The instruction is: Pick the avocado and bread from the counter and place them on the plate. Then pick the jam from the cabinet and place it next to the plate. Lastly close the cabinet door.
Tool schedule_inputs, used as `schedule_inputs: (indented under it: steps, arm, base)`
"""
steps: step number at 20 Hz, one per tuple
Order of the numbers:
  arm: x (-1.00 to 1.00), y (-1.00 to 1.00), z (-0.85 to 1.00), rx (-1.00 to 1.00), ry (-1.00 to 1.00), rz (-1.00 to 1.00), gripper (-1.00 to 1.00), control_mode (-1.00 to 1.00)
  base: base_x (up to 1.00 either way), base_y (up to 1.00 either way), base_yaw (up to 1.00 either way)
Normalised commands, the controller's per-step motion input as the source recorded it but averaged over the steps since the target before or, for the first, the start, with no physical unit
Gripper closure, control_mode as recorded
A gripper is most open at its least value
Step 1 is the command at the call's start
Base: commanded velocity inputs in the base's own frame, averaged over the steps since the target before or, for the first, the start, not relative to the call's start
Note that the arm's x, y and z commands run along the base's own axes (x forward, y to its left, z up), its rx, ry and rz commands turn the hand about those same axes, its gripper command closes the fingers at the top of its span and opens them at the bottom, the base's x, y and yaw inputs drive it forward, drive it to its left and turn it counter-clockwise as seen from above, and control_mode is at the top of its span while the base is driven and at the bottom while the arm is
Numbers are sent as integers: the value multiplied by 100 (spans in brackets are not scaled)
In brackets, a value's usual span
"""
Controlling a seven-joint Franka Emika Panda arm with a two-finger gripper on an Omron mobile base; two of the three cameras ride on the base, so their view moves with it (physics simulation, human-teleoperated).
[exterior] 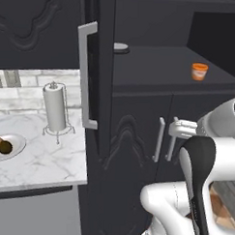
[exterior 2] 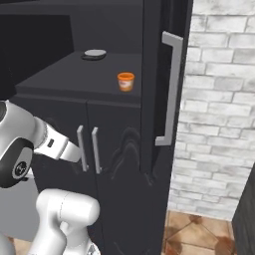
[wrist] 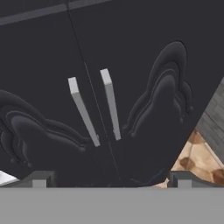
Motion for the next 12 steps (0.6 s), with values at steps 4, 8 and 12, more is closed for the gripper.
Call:
schedule_inputs:
  steps: [4, 8, 12]
  arm:
    - [0, 0, 0, 0, 0, 0, -100, 100]
    - [0, 0, 0, 0, 0, 0, -100, 100]
    - [0, 0, 0, 0, 0, 0, -100, 100]
  base:
    - [29, -32, 5]
    - [33, -27, 4]
    - [32, -25, 4]
